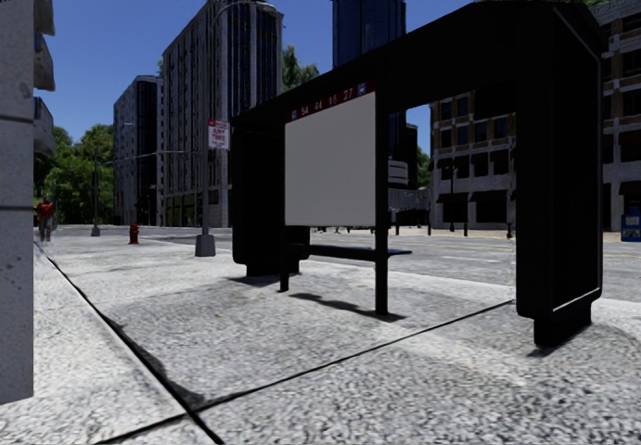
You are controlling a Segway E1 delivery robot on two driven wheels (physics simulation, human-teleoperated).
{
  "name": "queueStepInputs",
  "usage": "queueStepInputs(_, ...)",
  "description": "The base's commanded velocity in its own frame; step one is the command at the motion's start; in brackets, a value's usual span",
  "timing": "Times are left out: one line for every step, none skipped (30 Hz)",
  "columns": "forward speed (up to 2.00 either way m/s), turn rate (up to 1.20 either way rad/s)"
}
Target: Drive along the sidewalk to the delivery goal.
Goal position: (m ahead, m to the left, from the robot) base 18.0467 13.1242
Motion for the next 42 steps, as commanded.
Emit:
queueStepInputs(2.0,0.51)
queueStepInputs(2.0,0.51)
queueStepInputs(2.0,0.51)
queueStepInputs(2.0,0.51)
queueStepInputs(2.0,0.51)
queueStepInputs(2.0,0.51)
queueStepInputs(2.0,0.51)
queueStepInputs(2.0,0.51)
queueStepInputs(2.0,0.51)
queueStepInputs(2.0,0.51)
queueStepInputs(2.0,0.51)
queueStepInputs(2.0,0.51)
queueStepInputs(2.0,0.51)
queueStepInputs(2.0,0.51)
queueStepInputs(2.0,0.51)
queueStepInputs(2.0,0.51)
queueStepInputs(2.0,0.51)
queueStepInputs(2.0,0.51)
queueStepInputs(2.0,0.51)
queueStepInputs(2.0,0.51)
queueStepInputs(2.0,0.51)
queueStepInputs(2.0,0.51)
queueStepInputs(2.0,0.51)
queueStepInputs(2.0,0.51)
queueStepInputs(2.0,0.51)
queueStepInputs(2.0,0.51)
queueStepInputs(2.0,0.51)
queueStepInputs(2.0,0.51)
queueStepInputs(2.0,0.51)
queueStepInputs(2.0,0.51)
queueStepInputs(2.0,0.51)
queueStepInputs(2.0,0.51)
queueStepInputs(2.0,0.51)
queueStepInputs(2.0,0.51)
queueStepInputs(2.0,0.51)
queueStepInputs(2.0,0.51)
queueStepInputs(2.0,0.51)
queueStepInputs(2.0,0.51)
queueStepInputs(2.0,0.51)
queueStepInputs(2.0,0.5)
queueStepInputs(2.0,0.45)
queueStepInputs(2.0,0.31)
